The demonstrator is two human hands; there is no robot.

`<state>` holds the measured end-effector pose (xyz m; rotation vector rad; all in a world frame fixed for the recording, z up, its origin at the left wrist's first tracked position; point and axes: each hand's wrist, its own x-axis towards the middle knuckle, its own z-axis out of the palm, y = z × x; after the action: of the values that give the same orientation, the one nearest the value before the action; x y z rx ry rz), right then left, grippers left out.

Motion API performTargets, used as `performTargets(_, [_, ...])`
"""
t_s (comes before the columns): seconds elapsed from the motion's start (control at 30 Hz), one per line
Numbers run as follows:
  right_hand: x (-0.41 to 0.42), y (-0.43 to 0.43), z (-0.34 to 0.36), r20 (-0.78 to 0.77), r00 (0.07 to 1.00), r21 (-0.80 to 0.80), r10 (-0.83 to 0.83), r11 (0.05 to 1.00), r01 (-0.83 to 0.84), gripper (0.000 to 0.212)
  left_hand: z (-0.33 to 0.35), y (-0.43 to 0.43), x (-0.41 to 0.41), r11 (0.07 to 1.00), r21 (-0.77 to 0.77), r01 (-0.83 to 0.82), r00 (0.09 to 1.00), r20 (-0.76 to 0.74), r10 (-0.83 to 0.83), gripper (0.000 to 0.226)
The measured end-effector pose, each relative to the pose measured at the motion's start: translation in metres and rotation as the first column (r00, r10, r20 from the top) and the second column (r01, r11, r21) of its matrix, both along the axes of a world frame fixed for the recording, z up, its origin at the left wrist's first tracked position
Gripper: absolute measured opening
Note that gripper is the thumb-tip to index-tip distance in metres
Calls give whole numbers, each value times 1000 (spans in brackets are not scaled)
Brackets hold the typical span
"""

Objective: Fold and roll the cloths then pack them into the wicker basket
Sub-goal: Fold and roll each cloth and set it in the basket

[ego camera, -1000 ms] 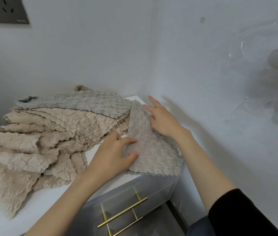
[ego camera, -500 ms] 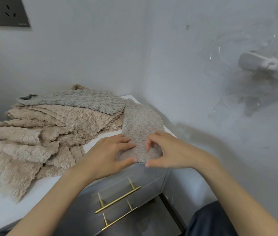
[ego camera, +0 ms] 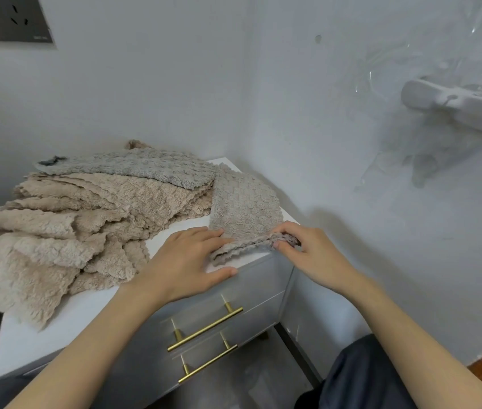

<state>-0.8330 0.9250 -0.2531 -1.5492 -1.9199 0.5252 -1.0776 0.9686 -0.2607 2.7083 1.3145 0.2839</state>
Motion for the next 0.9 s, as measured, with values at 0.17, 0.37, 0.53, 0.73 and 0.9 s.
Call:
performTargets(0.17, [-3,11,-4,-144,975,-12,-171,985,171,3,1,6,0,998,-42,-40,972,229,49,46])
performTargets(0.37, [-1,18,-10,-231,924,-64,-303,953,297,29,3,15,4,957,-234,-171,830,490,268,51])
performTargets(0.53, [-3,23,-15,-128,876,-10,-466,884,468,25,0,18,14,932,-176,-316,821,441,362,61])
performTargets(0.73, [-13,18,-15,86,852,323,-517,823,467,16,-4,16,21,843,-183,-505,741,409,532,45])
performTargets(0.9, [-39,12,-20,271,947,581,-172,814,-18,31,-5,19,22,828,-233,-511,727,398,560,36])
